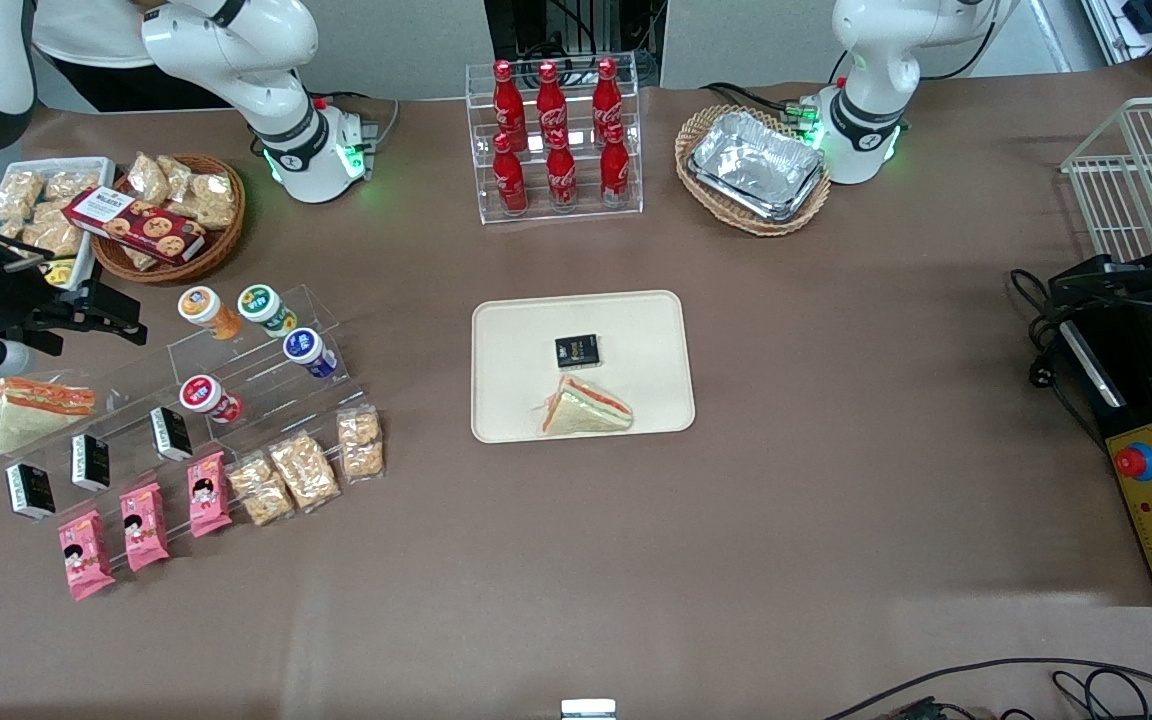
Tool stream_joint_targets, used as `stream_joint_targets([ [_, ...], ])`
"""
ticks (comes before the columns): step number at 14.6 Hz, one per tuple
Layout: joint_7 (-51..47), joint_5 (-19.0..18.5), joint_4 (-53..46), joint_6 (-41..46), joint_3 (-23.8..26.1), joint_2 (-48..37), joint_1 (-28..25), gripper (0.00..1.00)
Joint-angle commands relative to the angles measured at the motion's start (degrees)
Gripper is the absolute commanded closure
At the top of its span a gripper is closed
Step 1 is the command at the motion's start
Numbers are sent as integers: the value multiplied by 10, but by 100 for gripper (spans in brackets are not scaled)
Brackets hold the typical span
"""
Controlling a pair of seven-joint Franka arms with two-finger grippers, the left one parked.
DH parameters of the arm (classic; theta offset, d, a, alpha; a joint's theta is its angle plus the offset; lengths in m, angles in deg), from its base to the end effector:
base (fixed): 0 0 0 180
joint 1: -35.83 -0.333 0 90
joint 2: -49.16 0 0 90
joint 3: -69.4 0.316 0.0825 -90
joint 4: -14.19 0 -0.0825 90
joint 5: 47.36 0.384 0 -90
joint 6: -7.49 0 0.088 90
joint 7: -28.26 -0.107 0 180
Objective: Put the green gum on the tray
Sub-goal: 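Move the right gripper over the green-capped bottle on the acrylic stand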
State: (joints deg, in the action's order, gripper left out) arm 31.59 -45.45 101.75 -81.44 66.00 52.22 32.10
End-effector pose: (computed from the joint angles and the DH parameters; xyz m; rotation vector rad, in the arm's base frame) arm 0.5689 0.0078 0.6130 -3.1088 -0.0996 0.0445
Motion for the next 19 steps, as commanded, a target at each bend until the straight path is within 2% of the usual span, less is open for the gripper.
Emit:
stream_joint_targets([
  [1, -3, -2, -4, 5, -2, -4, 1, 0],
  [6, 2, -1, -1, 27, -9, -16, 0, 0],
  [8, -6, -3, 10, 74, -10, -40, -4, 0],
  [12, -6, -2, 61, 79, -9, -109, -3, 0],
  [15, -7, -2, 140, 66, -7, -175, -4, 0],
  [19, -18, -2, 287, -15, -1, -259, -5, 0],
])
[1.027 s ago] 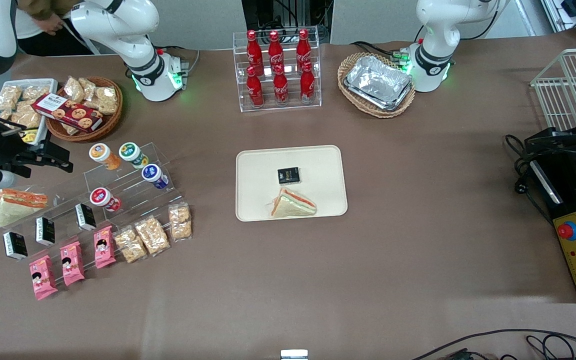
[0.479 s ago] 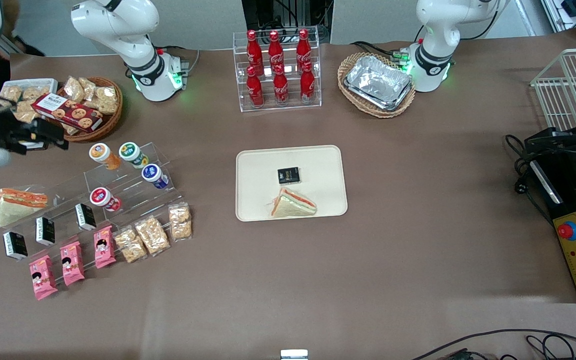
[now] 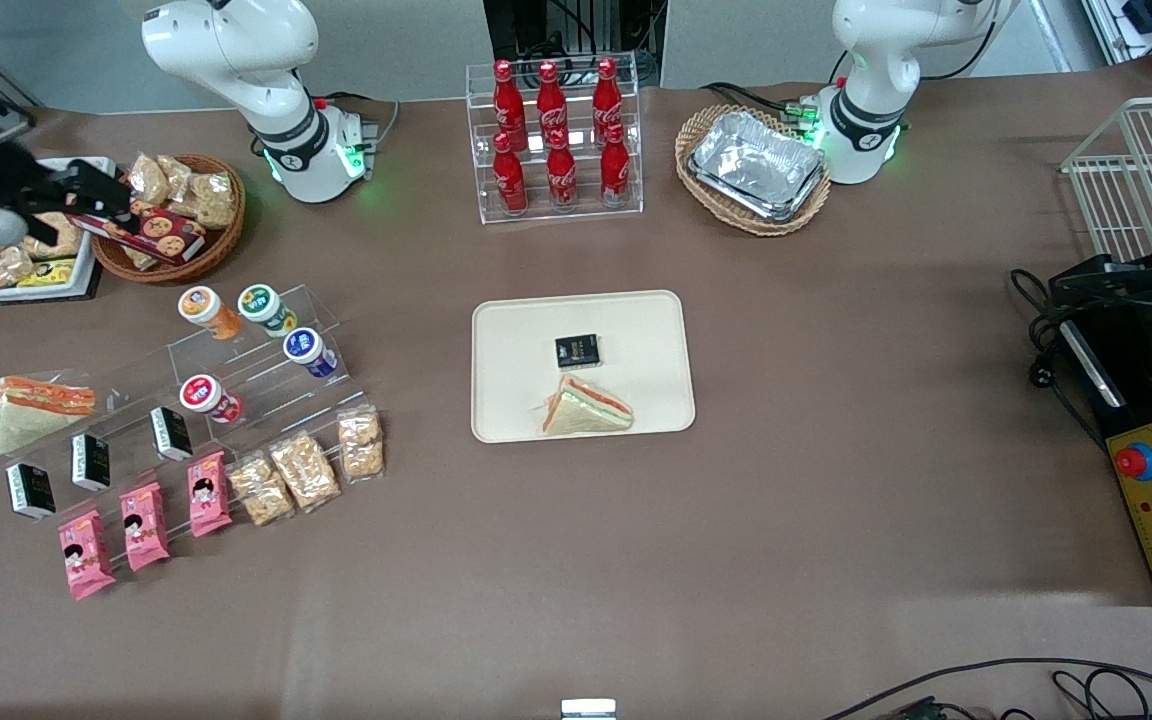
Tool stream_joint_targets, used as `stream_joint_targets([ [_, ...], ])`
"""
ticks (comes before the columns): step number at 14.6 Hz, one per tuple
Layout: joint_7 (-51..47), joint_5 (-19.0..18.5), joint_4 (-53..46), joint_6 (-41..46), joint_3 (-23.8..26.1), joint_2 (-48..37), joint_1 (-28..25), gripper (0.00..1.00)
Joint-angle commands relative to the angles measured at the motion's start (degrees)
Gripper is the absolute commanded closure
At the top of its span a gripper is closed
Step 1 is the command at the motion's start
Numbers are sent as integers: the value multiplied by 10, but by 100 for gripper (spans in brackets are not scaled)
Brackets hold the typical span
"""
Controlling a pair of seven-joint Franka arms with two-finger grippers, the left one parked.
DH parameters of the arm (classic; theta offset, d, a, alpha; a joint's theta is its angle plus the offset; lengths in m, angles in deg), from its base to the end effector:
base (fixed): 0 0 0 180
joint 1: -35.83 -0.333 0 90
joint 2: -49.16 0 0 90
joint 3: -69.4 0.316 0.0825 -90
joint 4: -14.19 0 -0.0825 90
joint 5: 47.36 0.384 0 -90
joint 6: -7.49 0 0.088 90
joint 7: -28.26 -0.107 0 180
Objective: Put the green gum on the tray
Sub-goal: 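Move the right gripper over the green-capped bottle on the acrylic stand, then lower the right gripper and close it on the green-capped bottle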
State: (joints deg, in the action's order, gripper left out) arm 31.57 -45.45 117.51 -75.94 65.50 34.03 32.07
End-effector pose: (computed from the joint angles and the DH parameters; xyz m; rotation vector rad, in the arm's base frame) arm 0.4574 -0.0016 0.6401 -3.0842 -0.0939 0.1268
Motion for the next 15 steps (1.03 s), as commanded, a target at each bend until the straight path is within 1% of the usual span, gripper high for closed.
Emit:
stream_joint_targets([
  [1, -31, -3, 158, -86, 15, -89, -5, 0],
  [3, -52, -4, 213, -131, 29, -108, -5, 0],
  [6, -58, -4, 292, -214, 34, -121, -5, 0],
  [8, -59, -4, 321, -254, 34, -120, -10, 0],
  [12, -76, -4, 391, -360, 41, -111, -13, 0],
  [15, -82, -4, 401, -383, 42, -94, -14, 0],
])
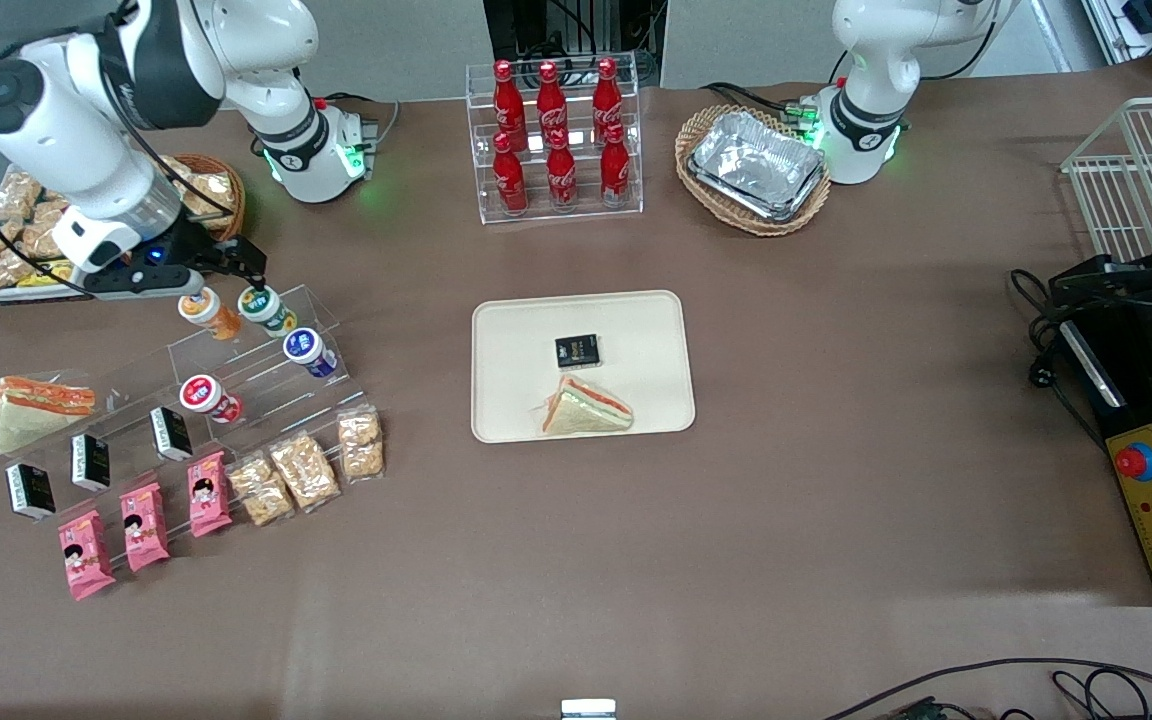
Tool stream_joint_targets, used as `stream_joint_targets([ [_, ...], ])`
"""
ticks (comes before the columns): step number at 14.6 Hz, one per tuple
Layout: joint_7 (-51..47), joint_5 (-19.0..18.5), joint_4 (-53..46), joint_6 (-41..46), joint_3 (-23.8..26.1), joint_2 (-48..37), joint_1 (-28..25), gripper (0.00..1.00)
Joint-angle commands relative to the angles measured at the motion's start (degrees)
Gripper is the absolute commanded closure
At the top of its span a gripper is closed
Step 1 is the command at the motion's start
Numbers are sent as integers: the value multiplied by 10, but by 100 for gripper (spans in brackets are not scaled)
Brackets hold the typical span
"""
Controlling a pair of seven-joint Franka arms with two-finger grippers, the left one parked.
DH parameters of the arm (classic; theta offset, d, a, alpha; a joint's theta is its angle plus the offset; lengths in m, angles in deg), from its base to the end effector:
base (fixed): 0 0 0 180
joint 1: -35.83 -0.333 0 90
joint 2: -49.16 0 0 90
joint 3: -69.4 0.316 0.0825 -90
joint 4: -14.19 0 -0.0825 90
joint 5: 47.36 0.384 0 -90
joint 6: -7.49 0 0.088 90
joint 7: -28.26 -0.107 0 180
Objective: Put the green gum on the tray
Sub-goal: 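Lower the right gripper and close it on the green-capped bottle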
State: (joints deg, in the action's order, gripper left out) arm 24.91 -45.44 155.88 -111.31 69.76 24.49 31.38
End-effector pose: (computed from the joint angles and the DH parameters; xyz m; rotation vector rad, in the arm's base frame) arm 0.4123 0.0365 0.4494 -3.1121 -0.0144 -0.0453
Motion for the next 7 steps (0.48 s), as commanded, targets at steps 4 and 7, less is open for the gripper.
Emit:
stream_joint_targets([
  [4, -17, -4, 53, -67, -1, 6, -10, 0],
  [7, -24, -4, 75, -97, -1, 7, -16, 0],
])
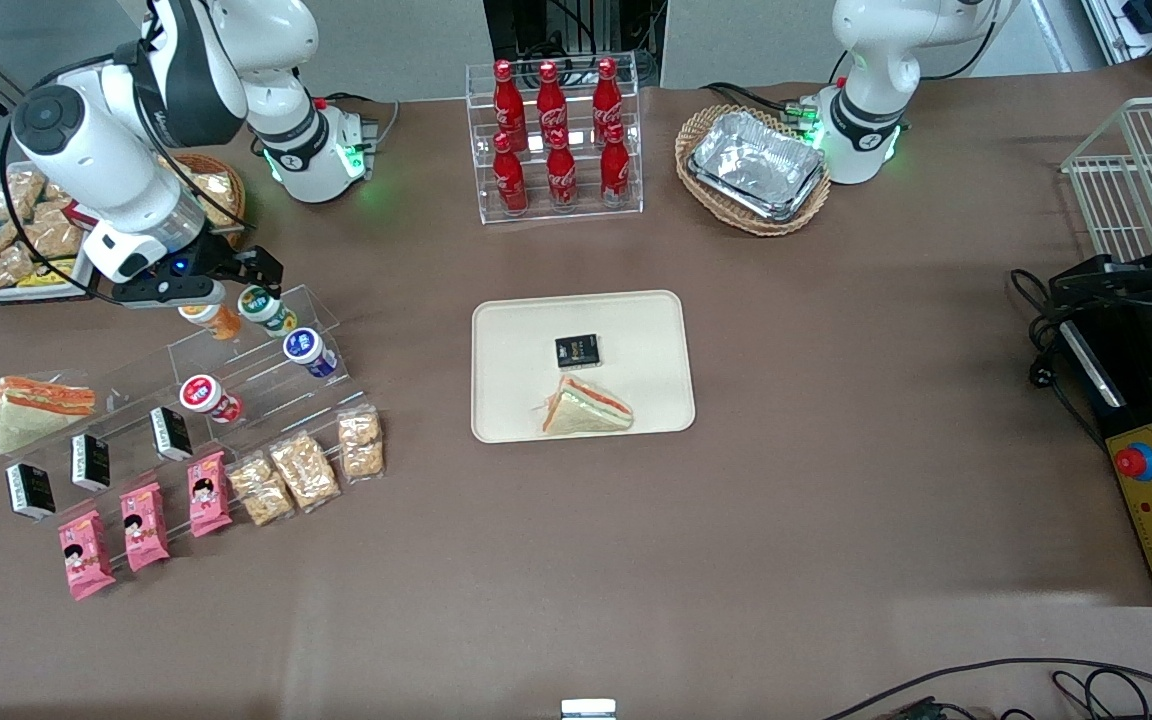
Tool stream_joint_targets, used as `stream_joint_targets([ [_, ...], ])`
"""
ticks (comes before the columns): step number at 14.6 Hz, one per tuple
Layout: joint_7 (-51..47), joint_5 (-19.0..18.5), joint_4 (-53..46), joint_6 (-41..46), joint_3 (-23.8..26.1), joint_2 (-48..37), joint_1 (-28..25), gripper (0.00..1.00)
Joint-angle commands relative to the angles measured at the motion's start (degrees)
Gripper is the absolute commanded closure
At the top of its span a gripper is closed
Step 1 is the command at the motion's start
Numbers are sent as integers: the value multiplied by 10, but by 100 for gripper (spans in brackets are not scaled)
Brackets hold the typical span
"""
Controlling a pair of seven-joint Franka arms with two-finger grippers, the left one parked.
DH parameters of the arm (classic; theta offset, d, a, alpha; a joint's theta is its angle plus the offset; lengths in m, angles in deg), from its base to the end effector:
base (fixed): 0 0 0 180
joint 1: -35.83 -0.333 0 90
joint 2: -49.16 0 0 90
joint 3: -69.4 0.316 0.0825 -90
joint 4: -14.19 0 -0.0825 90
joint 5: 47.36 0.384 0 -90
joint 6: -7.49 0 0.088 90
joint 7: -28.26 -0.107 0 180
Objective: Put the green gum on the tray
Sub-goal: 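Lower the right gripper and close it on the green-capped bottle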
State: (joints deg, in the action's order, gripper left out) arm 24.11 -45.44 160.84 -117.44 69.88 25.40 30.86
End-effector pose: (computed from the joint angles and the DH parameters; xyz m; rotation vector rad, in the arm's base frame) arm 0.4052 0.0399 0.4124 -3.1138 -0.0052 -0.0521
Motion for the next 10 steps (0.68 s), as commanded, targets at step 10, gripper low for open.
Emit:
stream_joint_targets([
  [10, -31, -4, 50, -63, -2, 2, -18, 15],
])
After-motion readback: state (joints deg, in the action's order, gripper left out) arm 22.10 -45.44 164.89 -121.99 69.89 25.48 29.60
